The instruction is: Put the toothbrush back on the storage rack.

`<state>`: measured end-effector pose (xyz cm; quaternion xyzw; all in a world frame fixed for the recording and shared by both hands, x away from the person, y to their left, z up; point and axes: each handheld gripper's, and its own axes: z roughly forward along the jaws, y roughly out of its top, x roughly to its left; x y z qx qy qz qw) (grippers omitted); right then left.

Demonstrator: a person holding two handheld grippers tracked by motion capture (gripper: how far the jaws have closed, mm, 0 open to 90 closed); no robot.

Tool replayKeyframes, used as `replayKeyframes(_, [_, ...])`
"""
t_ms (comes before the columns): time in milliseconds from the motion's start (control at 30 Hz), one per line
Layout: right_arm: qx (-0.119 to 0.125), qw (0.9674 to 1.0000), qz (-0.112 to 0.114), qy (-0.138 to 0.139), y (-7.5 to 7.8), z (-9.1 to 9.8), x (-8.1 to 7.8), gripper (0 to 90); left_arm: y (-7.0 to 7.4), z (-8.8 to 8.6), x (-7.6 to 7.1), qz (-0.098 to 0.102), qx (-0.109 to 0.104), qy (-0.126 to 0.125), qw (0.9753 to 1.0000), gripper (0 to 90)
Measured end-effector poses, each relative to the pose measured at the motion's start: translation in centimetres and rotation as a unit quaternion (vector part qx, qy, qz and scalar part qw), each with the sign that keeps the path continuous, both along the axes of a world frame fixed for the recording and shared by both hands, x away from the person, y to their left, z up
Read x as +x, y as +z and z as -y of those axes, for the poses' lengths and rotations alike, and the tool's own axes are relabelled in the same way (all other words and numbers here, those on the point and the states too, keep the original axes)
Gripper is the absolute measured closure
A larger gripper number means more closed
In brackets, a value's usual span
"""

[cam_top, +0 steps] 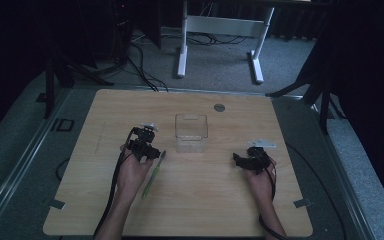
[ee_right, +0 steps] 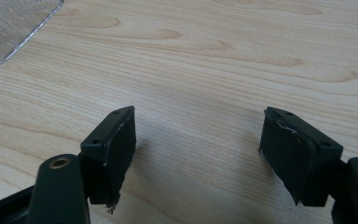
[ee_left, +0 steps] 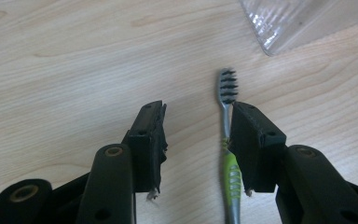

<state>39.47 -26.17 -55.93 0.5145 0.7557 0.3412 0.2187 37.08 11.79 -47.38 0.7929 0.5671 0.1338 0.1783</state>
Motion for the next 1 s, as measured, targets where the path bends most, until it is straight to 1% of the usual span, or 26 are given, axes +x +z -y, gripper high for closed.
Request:
replayKeyframes(100, [0.000, 1.0000, 0.000, 0.000, 0.00, 0.00, 0.00, 26.7, -0.09, 0.27, -0.03, -0.003, 0.000, -0.006, 1.0000, 55.0])
replayKeyframes(167, [0.000, 1.0000, 0.000, 0.000, 0.00, 0.00, 0.00, 26.7, -0.18, 0.40, -0.01, -0.009, -0.005, -0.006, 0.9999, 55.3])
replayKeyframes(300, [0.001, 1.0000, 0.000, 0.000, 0.00, 0.01, 0.00, 26.7, -0.33, 0.51, 0.03, -0.015, -0.004, -0.010, 0.9998, 57.0])
replayKeyframes(333, [0.001, 1.0000, 0.000, 0.000, 0.00, 0.01, 0.01, 26.7, -0.46, 0.61, 0.01, -0.020, -0.006, -0.013, 0.9997, 57.9])
replayKeyframes(533, [0.001, 1.0000, 0.000, 0.000, 0.00, 0.02, 0.01, 26.7, -0.70, 0.73, -0.08, -0.031, -0.004, -0.020, 0.9993, 60.3])
replayKeyframes(700, [0.001, 1.0000, 0.000, 0.000, 0.00, 0.03, 0.01, 26.7, -0.75, 0.66, -0.08, -0.042, -0.009, -0.018, 0.9989, 61.1])
replayKeyframes(800, [0.001, 1.0000, 0.000, 0.000, 0.01, 0.02, 0.00, 26.7, -0.74, 0.70, -0.12, -0.047, -0.007, -0.019, 0.9987, 61.2])
replayKeyframes(1000, [0.001, 1.0000, 0.000, 0.000, 0.00, 0.02, 0.00, 26.7, -1.00, 0.83, -0.16, -0.065, -0.002, -0.025, 0.9976, 61.4])
